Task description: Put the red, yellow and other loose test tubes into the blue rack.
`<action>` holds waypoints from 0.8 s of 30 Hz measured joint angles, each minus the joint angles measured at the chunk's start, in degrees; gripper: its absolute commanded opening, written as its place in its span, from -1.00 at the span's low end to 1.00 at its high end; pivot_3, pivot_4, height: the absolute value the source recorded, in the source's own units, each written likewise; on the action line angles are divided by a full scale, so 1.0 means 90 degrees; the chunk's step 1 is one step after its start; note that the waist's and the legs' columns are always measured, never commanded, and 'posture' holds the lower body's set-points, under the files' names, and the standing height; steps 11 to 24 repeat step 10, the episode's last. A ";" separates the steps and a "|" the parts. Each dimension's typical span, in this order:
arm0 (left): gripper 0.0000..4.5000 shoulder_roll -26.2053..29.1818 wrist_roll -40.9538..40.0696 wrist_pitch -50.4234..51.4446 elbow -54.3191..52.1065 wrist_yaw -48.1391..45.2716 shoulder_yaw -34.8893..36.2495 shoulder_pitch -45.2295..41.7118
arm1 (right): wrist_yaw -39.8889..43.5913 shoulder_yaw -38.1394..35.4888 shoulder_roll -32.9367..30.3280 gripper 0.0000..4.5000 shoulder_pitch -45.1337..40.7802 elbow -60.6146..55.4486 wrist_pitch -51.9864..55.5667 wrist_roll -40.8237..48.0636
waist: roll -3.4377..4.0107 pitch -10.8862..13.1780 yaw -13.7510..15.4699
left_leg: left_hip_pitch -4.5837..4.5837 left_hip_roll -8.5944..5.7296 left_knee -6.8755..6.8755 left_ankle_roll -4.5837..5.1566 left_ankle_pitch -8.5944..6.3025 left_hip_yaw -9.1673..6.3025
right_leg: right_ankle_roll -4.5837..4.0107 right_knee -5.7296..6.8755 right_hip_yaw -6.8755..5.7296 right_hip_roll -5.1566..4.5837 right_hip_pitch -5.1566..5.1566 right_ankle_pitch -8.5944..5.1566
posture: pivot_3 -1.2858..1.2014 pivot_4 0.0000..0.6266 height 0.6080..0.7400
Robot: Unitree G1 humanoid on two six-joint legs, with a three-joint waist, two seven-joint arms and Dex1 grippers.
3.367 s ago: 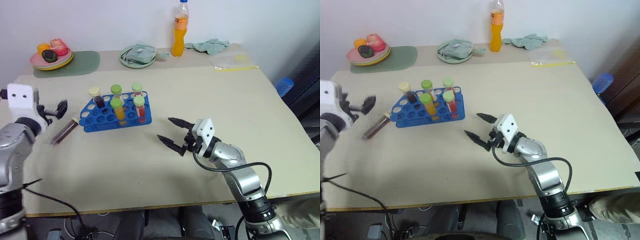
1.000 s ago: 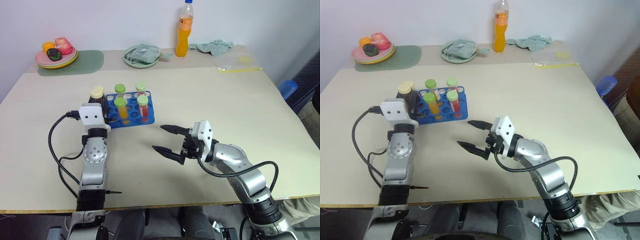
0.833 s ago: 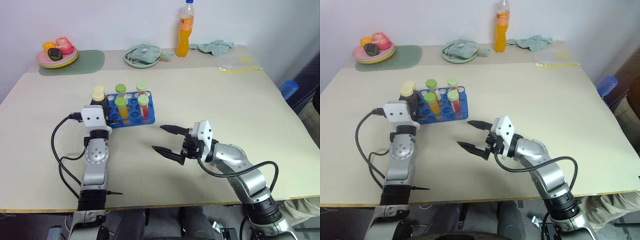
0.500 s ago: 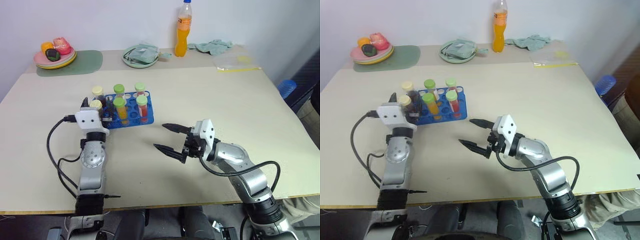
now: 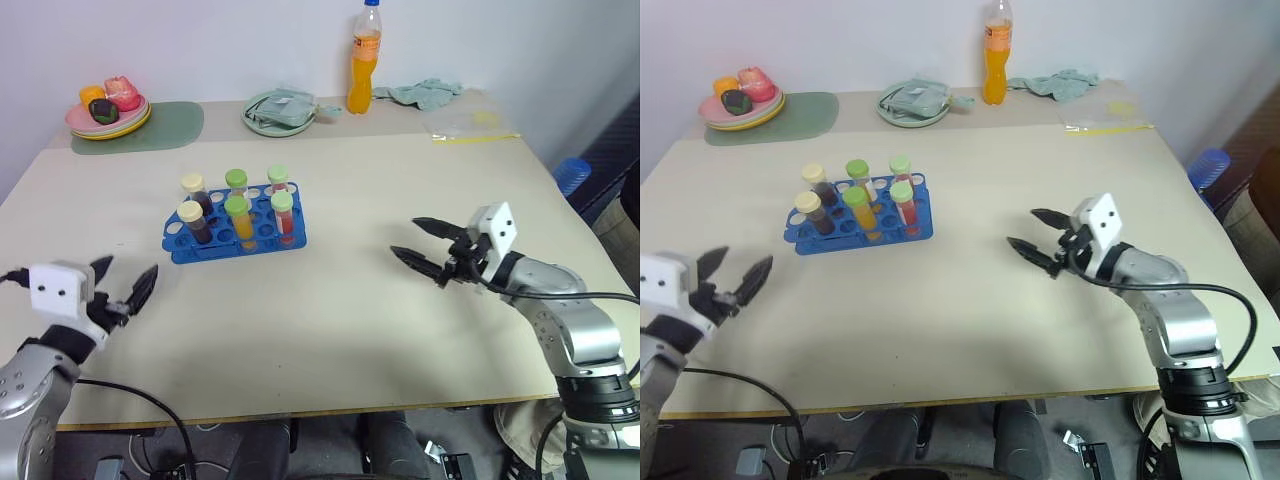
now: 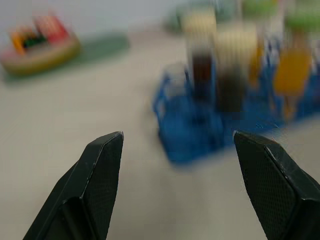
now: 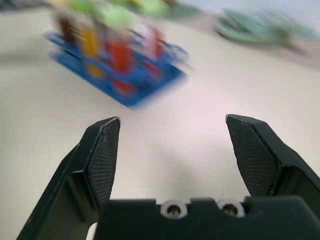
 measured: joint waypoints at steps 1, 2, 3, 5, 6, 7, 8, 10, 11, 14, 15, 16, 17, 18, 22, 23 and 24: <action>0.58 0.0079 -0.0018 0.0048 -0.0025 -0.0171 0.0066 0.0142 | 0.0022 -0.0095 -0.0072 0.66 -0.0009 0.0163 -0.0014 -0.0004 | 0.0000 0.0000 -0.0002 | 0.0000 0.0001 0.0000 0.0001 -0.0001 0.0001 | -0.0002 -0.0002 0.0000 -0.0001 0.0001 -0.0001 | 0.03 -0.52 1.00; 0.58 0.0130 -0.0023 0.0054 -0.0023 -0.0259 0.0139 0.0220 | 0.0057 -0.0156 -0.0139 0.66 -0.0008 0.0290 -0.0053 -0.0029 | 0.0000 0.0000 -0.0002 | 0.0000 0.0002 0.0000 0.0002 -0.0002 0.0001 | -0.0006 -0.0002 0.0000 -0.0002 0.0000 -0.0003 | 0.03 -0.52 1.00; 0.58 0.0146 -0.0022 0.0054 -0.0021 -0.0311 0.0220 0.0260 | 0.0098 -0.0185 -0.0231 0.66 -0.0002 0.0403 -0.0099 -0.0083 | 0.0003 0.0001 -0.0003 | 0.0000 0.0002 -0.0001 0.0003 -0.0002 0.0001 | -0.0011 -0.0002 0.0000 -0.0003 0.0000 -0.0006 | 0.03 -0.52 1.00; 0.58 0.0125 -0.0023 0.0068 -0.0017 -0.0342 0.0343 0.0228 | 0.0220 -0.0206 -0.0344 0.66 0.0020 0.0521 -0.0204 -0.0167 | 0.0005 0.0002 -0.0010 | 0.0001 0.0006 -0.0001 0.0003 -0.0002 0.0001 | -0.0010 -0.0002 0.0000 -0.0004 0.0000 -0.0006 | 0.03 -0.52 1.00; 0.58 0.0105 -0.0023 0.0073 -0.0017 -0.0335 0.0344 0.0191 | 0.0261 -0.0203 -0.0344 0.66 0.0020 0.0524 -0.0234 -0.0170 | 0.0005 0.0002 -0.0011 | 0.0001 0.0006 -0.0001 0.0003 -0.0002 0.0001 | -0.0010 -0.0002 0.0000 -0.0005 0.0000 -0.0005 | 0.03 -0.52 1.00; 0.58 0.0059 -0.0022 0.0077 -0.0018 -0.0330 0.0343 0.0146 | 0.0311 -0.0190 -0.0344 0.66 0.0021 0.0525 -0.0277 -0.0176 | 0.0006 0.0002 -0.0012 | 0.0000 0.0006 -0.0001 0.0003 -0.0002 0.0001 | -0.0006 -0.0002 0.0001 -0.0006 0.0000 -0.0003 | 0.03 -0.52 1.00; 0.58 0.0009 -0.0017 0.0078 -0.0018 -0.0314 0.0341 0.0136 | 0.0329 -0.0172 -0.0344 0.66 0.0021 0.0525 -0.0298 -0.0192 | 0.0006 0.0002 -0.0012 | 0.0000 0.0006 -0.0001 0.0005 -0.0003 0.0001 | -0.0002 -0.0003 0.0001 -0.0006 0.0000 -0.0001 | 0.03 -0.52 1.00; 0.58 -0.0066 0.0023 0.0088 -0.0018 -0.0279 0.0337 0.0160 | 0.0353 -0.0118 -0.0342 0.66 0.0021 0.0528 -0.0314 -0.0248 | 0.0006 0.0002 -0.0015 | 0.0000 0.0006 -0.0001 0.0008 -0.0005 -0.0001 | -0.0001 -0.0005 0.0002 -0.0007 -0.0001 -0.0001 | 0.03 -0.52 1.00; 0.58 -0.0066 0.0023 0.0088 -0.0018 -0.0279 0.0337 0.0160 | 0.0353 -0.0118 -0.0342 0.66 0.0021 0.0528 -0.0314 -0.0248 | 0.0006 0.0002 -0.0015 | 0.0000 0.0006 -0.0001 0.0008 -0.0005 -0.0001 | -0.0001 -0.0005 0.0002 -0.0007 -0.0001 -0.0001 | 0.03 -0.52 1.00; 0.58 -0.0066 0.0023 0.0088 -0.0018 -0.0279 0.0337 0.0160 | 0.0353 -0.0118 -0.0342 0.66 0.0021 0.0528 -0.0314 -0.0248 | 0.0006 0.0002 -0.0015 | 0.0000 0.0006 -0.0001 0.0008 -0.0005 -0.0001 | -0.0001 -0.0005 0.0002 -0.0007 -0.0001 -0.0001 | 0.03 -0.52 1.00; 0.58 -0.0066 0.0023 0.0088 -0.0018 -0.0279 0.0337 0.0160 | 0.0353 -0.0118 -0.0342 0.66 0.0021 0.0528 -0.0314 -0.0248 | 0.0006 0.0002 -0.0015 | 0.0000 0.0006 -0.0001 0.0008 -0.0005 -0.0001 | -0.0001 -0.0005 0.0002 -0.0007 -0.0001 -0.0001 | 0.03 -0.52 1.00; 0.58 -0.0066 0.0023 0.0088 -0.0018 -0.0279 0.0337 0.0160 | 0.0353 -0.0118 -0.0342 0.66 0.0021 0.0528 -0.0314 -0.0248 | 0.0006 0.0002 -0.0015 | 0.0000 0.0006 -0.0001 0.0008 -0.0005 -0.0001 | -0.0001 -0.0005 0.0002 -0.0007 -0.0001 -0.0001 | 0.03 -0.52 1.00; 0.58 -0.0066 0.0023 0.0088 -0.0018 -0.0279 0.0337 0.0160 | 0.0353 -0.0118 -0.0342 0.66 0.0021 0.0528 -0.0314 -0.0248 | 0.0006 0.0002 -0.0015 | 0.0000 0.0006 -0.0001 0.0008 -0.0005 -0.0001 | -0.0001 -0.0005 0.0002 -0.0007 -0.0001 -0.0001 | 0.03 -0.52 1.00; 0.58 -0.0066 0.0023 0.0088 -0.0018 -0.0279 0.0337 0.0160 | 0.0353 -0.0118 -0.0342 0.66 0.0021 0.0528 -0.0314 -0.0248 | 0.0006 0.0002 -0.0015 | 0.0000 0.0006 -0.0001 0.0008 -0.0005 -0.0001 | -0.0001 -0.0005 0.0002 -0.0007 -0.0001 -0.0001 | 0.03 -0.52 1.00; 0.58 -0.0066 0.0023 0.0088 -0.0018 -0.0279 0.0337 0.0160 | 0.0353 -0.0118 -0.0342 0.66 0.0021 0.0528 -0.0314 -0.0248 | 0.0006 0.0002 -0.0015 | 0.0000 0.0006 -0.0001 0.0008 -0.0005 -0.0001 | -0.0001 -0.0005 0.0002 -0.0007 -0.0001 -0.0001 | 0.03 -0.52 1.00; 0.58 -0.0066 0.0023 0.0088 -0.0018 -0.0279 0.0337 0.0160 | 0.0353 -0.0118 -0.0342 0.66 0.0021 0.0528 -0.0314 -0.0248 | 0.0006 0.0002 -0.0015 | 0.0000 0.0006 -0.0001 0.0008 -0.0005 -0.0001 | -0.0001 -0.0005 0.0002 -0.0007 -0.0001 -0.0001 | 0.03 -0.52 1.00; 0.58 -0.0066 0.0023 0.0088 -0.0018 -0.0279 0.0337 0.0160 | 0.0353 -0.0118 -0.0342 0.66 0.0021 0.0528 -0.0314 -0.0248 | 0.0006 0.0002 -0.0015 | 0.0000 0.0006 -0.0001 0.0008 -0.0005 -0.0001 | -0.0001 -0.0005 0.0002 -0.0007 -0.0001 -0.0001 | 0.03 -0.52 1.00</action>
